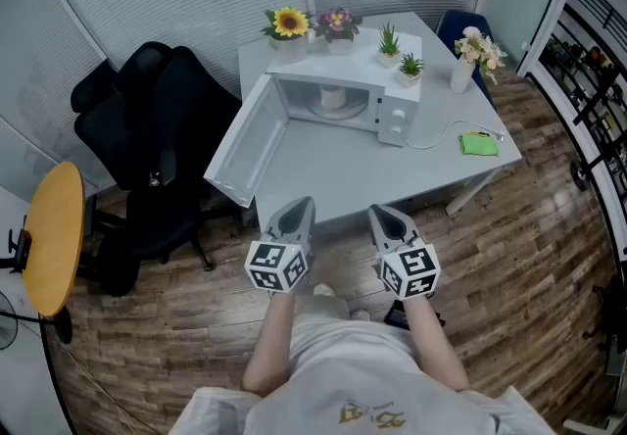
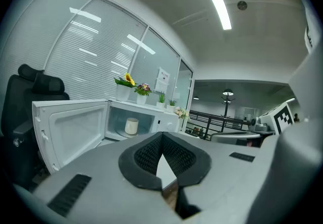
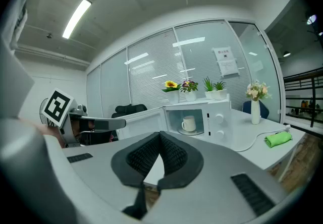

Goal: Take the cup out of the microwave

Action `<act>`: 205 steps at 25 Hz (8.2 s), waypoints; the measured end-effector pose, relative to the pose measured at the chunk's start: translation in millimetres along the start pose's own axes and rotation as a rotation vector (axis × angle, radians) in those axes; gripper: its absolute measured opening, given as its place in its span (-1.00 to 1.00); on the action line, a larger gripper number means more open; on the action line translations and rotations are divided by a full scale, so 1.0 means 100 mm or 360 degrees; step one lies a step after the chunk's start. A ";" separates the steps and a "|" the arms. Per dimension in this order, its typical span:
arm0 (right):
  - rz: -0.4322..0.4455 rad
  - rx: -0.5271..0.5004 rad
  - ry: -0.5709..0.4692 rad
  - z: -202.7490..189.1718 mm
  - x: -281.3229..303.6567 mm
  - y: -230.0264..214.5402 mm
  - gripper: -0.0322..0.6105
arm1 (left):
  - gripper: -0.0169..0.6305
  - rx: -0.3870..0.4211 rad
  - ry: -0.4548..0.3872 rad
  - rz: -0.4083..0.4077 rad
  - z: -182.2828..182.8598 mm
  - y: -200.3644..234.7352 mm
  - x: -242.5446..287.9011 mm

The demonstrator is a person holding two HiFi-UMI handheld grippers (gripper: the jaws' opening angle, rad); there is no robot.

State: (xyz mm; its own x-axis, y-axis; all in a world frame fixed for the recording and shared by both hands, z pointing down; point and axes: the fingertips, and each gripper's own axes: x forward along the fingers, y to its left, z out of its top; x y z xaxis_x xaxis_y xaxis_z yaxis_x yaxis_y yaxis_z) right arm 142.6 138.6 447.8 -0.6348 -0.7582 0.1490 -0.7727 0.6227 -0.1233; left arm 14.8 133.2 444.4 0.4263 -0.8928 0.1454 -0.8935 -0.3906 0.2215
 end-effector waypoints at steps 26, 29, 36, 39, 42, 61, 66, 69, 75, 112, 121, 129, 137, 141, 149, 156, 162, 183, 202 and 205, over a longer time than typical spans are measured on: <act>0.0030 0.0094 0.0028 -0.04 0.07 -0.09 -0.01 | 0.20 -0.0168 0.0025 0.0018 -0.05 0.08 -0.02; 0.0052 0.0091 0.0054 -0.09 0.21 -0.10 -0.01 | 0.21 -0.0173 0.0055 0.0023 -0.09 0.18 0.06; 0.0063 0.0088 0.0113 -0.14 0.80 -0.22 -0.01 | 0.18 -0.0186 0.0093 0.0048 -0.12 0.64 0.37; 0.0065 0.0083 0.0134 -0.12 1.12 -0.30 -0.01 | 0.15 -0.0178 0.0100 0.0067 -0.08 0.91 0.56; 0.0061 0.0092 0.0164 -0.13 1.44 -0.39 -0.02 | 0.15 -0.0171 0.0126 0.0073 -0.05 1.18 0.77; -0.0031 0.0218 0.0204 -0.11 2.67 -0.82 -0.03 | 0.10 -0.0190 0.0300 -0.0140 -0.18 1.88 1.93; -0.0018 0.0242 0.0203 -0.14 2.80 -0.87 -0.04 | 0.10 -0.0195 0.0303 -0.0123 -0.19 1.99 1.99; -0.0006 0.0252 0.0212 -0.17 2.91 -0.91 -0.04 | 0.11 -0.0207 0.0304 -0.0104 -0.21 2.05 2.03; 0.0057 0.0255 0.0240 -0.24 3.12 -0.94 -0.03 | 0.11 -0.0205 0.0344 -0.0105 -0.27 2.06 2.17; 0.0246 0.0146 0.0326 -0.65 4.11 -1.19 -0.12 | 0.11 -0.0413 0.0411 0.0024 -0.70 2.38 2.47; 0.0327 0.0066 0.0285 -0.65 4.20 -1.15 -0.16 | 0.11 -0.0442 0.0428 0.0053 -0.78 2.40 2.47; 0.0314 0.0042 0.0266 -0.65 4.22 -1.14 -0.22 | 0.10 -0.0459 0.0443 0.0059 -0.82 2.40 2.47; 0.0190 0.0040 0.0227 -0.61 4.23 -1.28 -0.59 | 0.10 -0.0473 0.0445 0.0052 -0.83 2.40 2.46; 0.0173 -0.0008 0.0214 -0.60 4.23 -1.31 -0.73 | 0.09 -0.0456 0.0431 0.0052 -0.82 2.41 2.47; 0.0198 -0.0104 0.0210 -0.58 4.20 -1.28 -0.75 | 0.05 -0.0438 0.0407 0.0059 -0.76 2.45 2.48; 0.0218 -0.0128 0.0191 -0.53 4.13 -1.23 -0.75 | 0.04 -0.0438 0.0416 0.0054 -0.77 2.46 2.47; 0.0223 -0.0136 0.0183 -0.51 4.04 -1.18 -0.76 | 0.02 -0.0425 0.0406 0.0051 -0.72 2.46 2.48; 0.0308 -0.0155 0.0120 -0.31 3.57 -0.89 -0.76 | -0.23 -0.0368 0.0261 0.0094 -0.36 2.45 2.34; 0.0458 -0.0118 0.0092 -0.27 3.15 -0.60 -0.75 | -0.86 -0.0282 0.0133 0.0129 -0.11 2.33 2.12; 0.0492 -0.0106 0.0093 -0.30 3.12 -0.55 -0.75 | -0.91 -0.0275 0.0147 0.0140 -0.14 2.33 2.08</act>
State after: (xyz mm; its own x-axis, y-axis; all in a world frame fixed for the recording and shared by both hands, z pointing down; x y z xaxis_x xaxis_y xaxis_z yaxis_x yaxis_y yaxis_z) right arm -13.0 -125.9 530.3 -0.8368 -0.5202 0.1708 -0.5406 0.8344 -0.1071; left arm -102.7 -140.0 540.2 0.3657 -0.8944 0.2575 -0.8939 -0.2605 0.3650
